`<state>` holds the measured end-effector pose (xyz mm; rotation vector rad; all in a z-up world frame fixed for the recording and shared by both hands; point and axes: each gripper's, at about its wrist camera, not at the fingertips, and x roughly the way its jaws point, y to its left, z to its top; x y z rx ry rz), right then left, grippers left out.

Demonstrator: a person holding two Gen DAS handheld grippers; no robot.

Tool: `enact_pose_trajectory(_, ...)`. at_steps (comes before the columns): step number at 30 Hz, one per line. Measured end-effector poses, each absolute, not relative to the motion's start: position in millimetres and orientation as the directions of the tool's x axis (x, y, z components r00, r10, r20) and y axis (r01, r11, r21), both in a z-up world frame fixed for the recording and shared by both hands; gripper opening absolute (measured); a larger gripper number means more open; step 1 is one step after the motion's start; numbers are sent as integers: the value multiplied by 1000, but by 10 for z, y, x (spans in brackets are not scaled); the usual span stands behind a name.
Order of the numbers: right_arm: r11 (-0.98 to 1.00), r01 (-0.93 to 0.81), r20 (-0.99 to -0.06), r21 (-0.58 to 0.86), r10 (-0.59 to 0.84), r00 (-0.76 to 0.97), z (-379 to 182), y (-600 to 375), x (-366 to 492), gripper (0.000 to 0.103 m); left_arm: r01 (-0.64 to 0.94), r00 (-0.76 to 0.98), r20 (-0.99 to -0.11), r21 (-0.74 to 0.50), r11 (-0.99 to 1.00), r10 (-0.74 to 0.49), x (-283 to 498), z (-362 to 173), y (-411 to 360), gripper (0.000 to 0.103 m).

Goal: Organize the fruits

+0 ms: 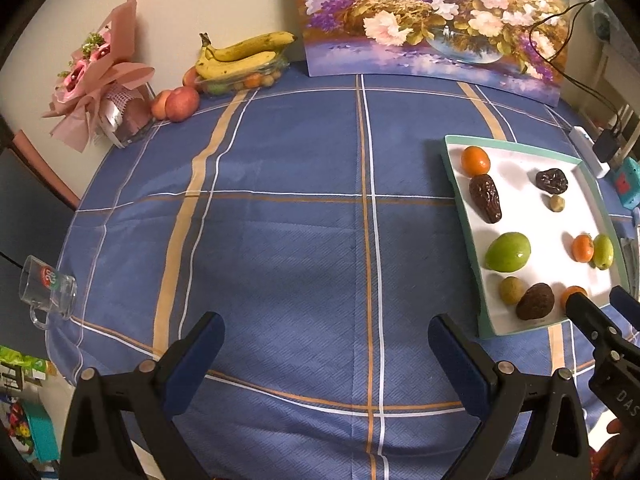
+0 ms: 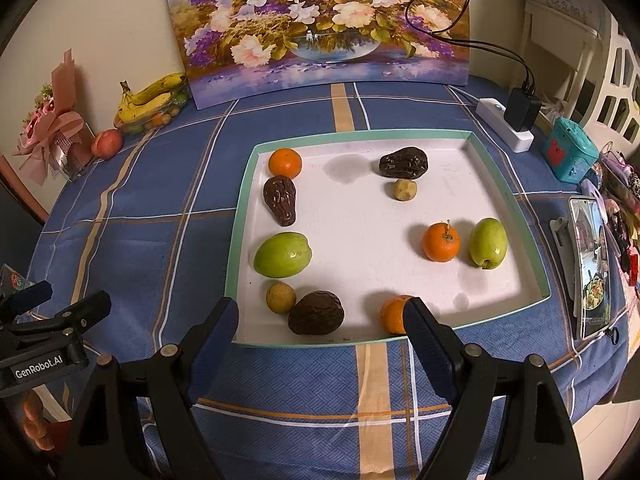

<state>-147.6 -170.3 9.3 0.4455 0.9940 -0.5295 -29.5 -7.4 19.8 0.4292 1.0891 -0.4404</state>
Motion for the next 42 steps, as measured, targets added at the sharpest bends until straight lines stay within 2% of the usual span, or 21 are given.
enact_pose_trajectory(42,792,601,-882,111,-200,426,41,-1712,-1472,85,497,362,-929,127,858,-73,-245,84,-2,103)
